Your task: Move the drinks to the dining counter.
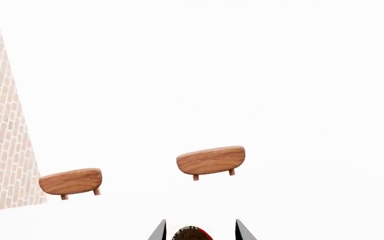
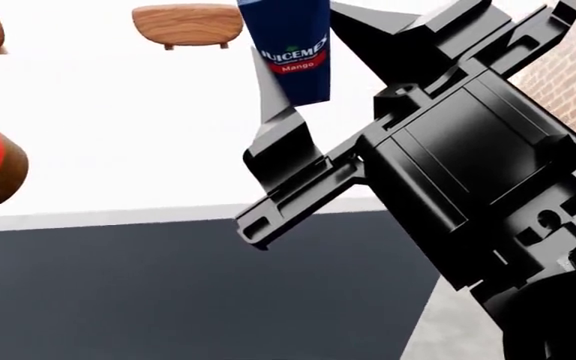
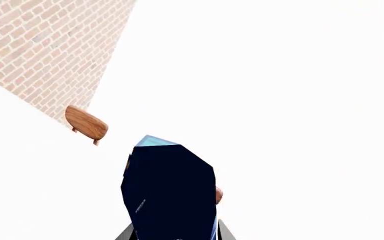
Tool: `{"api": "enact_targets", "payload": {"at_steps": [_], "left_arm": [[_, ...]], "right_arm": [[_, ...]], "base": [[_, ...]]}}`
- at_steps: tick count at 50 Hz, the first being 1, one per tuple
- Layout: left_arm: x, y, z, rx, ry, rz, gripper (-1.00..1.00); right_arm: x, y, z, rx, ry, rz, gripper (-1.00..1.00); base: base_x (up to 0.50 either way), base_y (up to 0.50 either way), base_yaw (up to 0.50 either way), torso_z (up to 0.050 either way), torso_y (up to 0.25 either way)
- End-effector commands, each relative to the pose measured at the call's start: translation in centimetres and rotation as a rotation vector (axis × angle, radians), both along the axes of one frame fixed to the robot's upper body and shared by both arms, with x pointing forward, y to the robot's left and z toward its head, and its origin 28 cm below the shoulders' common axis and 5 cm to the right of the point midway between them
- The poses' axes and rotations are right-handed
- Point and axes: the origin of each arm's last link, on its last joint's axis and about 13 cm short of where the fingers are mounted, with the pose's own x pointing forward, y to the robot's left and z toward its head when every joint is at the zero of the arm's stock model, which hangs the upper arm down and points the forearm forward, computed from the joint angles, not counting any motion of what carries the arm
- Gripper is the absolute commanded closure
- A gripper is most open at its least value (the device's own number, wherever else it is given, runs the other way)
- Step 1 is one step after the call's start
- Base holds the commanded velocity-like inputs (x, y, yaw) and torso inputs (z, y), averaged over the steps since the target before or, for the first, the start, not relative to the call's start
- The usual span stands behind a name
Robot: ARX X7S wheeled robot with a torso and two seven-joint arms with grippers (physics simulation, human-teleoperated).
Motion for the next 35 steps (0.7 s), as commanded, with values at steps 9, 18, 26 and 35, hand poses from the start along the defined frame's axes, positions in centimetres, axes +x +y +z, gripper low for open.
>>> {"api": "enact_targets", "payload": {"at_steps": [9,18,26,35], "left_arm": [[-0.11,0.07,0.19,-0.010,-0.016,0.005,1.00],[-0.11,0.08,0.17,-0.009,-0.014,0.005,1.00],[-0.07,0.18,0.15,-0.011,-0.012,0.008,1.00],[-0.03,0.05,0.12,-0.010,-0.013,0.006,1.00]], "right_arm": [[0.05,-0.06,-0.01,-0.005,-0.014,0.000,1.00],[0.11,-0.08,-0.05,-0.003,-0.011,-0.002,1.00],[0.46,-0.36,0.08,0.019,-0.016,-0.057,1.00],[0.27,-0.25,0.21,0.030,-0.019,-0.025,1.00]], "base": [[0.00,-0.01,0.50,0.000,0.000],[0.00,0.00,0.50,0.000,0.000],[-0.02,0.00,0.31,0.001,0.000],[0.07,0.27,0.00,0.000,0.000]]}}
